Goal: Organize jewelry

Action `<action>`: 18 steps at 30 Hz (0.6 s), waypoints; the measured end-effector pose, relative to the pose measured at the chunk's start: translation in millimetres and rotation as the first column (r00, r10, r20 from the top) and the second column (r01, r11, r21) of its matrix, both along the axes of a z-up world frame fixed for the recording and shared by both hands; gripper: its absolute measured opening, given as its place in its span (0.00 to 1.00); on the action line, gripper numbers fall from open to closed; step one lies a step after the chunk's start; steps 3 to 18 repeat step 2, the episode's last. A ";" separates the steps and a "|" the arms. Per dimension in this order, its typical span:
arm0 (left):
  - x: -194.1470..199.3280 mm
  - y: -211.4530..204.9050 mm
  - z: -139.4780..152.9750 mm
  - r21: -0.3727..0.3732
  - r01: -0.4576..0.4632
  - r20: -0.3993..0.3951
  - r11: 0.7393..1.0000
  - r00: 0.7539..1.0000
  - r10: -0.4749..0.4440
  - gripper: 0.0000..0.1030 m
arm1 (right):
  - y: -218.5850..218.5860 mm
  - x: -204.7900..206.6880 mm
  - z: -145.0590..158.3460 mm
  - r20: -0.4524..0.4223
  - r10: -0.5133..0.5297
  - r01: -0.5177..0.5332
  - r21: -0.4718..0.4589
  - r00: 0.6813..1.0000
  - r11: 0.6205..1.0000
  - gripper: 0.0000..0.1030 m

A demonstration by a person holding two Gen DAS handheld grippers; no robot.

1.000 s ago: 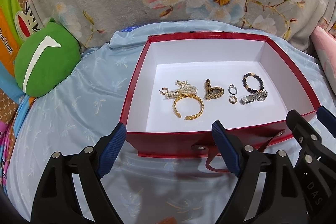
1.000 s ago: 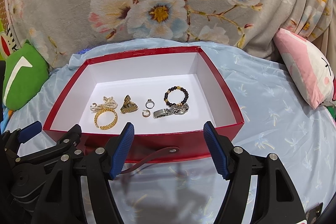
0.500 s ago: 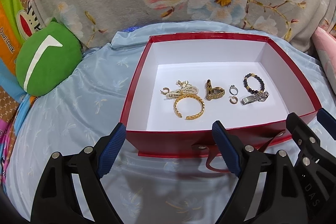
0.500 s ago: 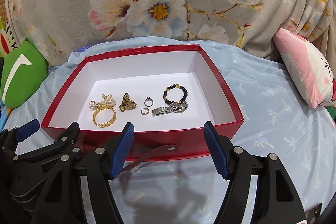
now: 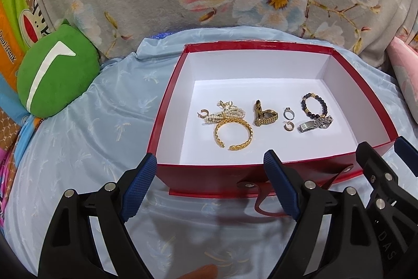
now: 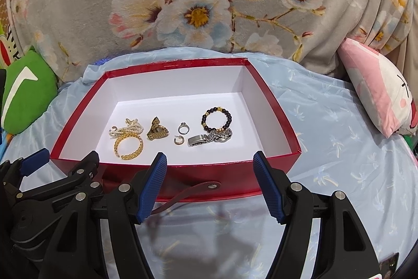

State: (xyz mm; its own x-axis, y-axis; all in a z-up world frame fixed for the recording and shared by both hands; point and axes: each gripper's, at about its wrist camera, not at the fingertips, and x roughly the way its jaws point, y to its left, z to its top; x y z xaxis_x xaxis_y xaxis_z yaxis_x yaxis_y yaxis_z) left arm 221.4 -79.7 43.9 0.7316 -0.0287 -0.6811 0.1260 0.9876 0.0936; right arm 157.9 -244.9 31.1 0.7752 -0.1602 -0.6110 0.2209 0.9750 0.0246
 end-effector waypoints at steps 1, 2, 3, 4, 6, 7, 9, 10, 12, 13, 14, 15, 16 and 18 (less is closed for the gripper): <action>-0.2 -0.2 -0.1 0.001 0.001 -0.001 1.000 1.000 -0.001 0.79 | 0.2 -0.4 0.6 0.001 -0.001 0.001 -0.004 1.000 1.000 0.65; 0.2 -0.4 -0.3 0.001 0.002 -0.001 1.000 1.000 -0.002 0.79 | 0.9 0.0 1.5 0.003 -0.003 0.003 -0.008 1.000 1.000 0.66; 0.2 -0.4 -0.3 0.001 0.002 -0.001 1.000 1.000 -0.002 0.79 | 0.9 0.0 1.5 0.003 -0.003 0.003 -0.008 1.000 1.000 0.66; 0.2 -0.4 -0.3 0.001 0.002 -0.001 1.000 1.000 -0.002 0.79 | 0.9 0.0 1.5 0.003 -0.003 0.003 -0.008 1.000 1.000 0.66; 0.2 -0.4 -0.3 0.001 0.002 -0.001 1.000 1.000 -0.002 0.79 | 0.9 0.0 1.5 0.003 -0.003 0.003 -0.008 1.000 1.000 0.66; 0.2 -0.4 -0.3 0.001 0.002 -0.001 1.000 1.000 -0.002 0.79 | 0.9 0.0 1.5 0.003 -0.003 0.003 -0.008 1.000 1.000 0.66; 0.2 -0.4 -0.3 0.001 0.002 -0.001 1.000 1.000 -0.002 0.79 | 0.9 0.0 1.5 0.003 -0.003 0.003 -0.008 1.000 1.000 0.66; 0.2 -0.4 -0.3 0.001 0.002 -0.001 1.000 1.000 -0.002 0.79 | 0.9 0.0 1.5 0.003 -0.003 0.003 -0.008 1.000 1.000 0.66; 0.2 -0.4 -0.3 0.001 0.002 -0.001 1.000 1.000 -0.002 0.79 | 0.9 0.0 1.5 0.003 -0.003 0.003 -0.008 1.000 1.000 0.66; 0.2 -0.4 -0.3 0.001 0.002 -0.001 1.000 1.000 -0.002 0.79 | 0.9 0.0 1.5 0.003 -0.003 0.003 -0.008 1.000 1.000 0.66; 0.2 -0.4 -0.3 0.001 0.002 -0.001 1.000 1.000 -0.002 0.79 | 0.9 0.0 1.5 0.003 -0.003 0.003 -0.008 1.000 1.000 0.66; 0.2 -0.4 -0.3 0.001 0.002 -0.001 1.000 1.000 -0.002 0.79 | 0.9 0.0 1.5 0.003 -0.003 0.003 -0.008 1.000 1.000 0.66; 0.2 -0.4 -0.3 0.001 0.002 -0.001 1.000 1.000 -0.002 0.79 | 0.9 0.0 1.5 0.003 -0.003 0.003 -0.008 1.000 1.000 0.66; 0.2 -0.4 -0.3 0.001 0.002 -0.001 1.000 1.000 -0.002 0.79 | 0.9 0.0 1.5 0.003 -0.003 0.003 -0.008 1.000 1.000 0.66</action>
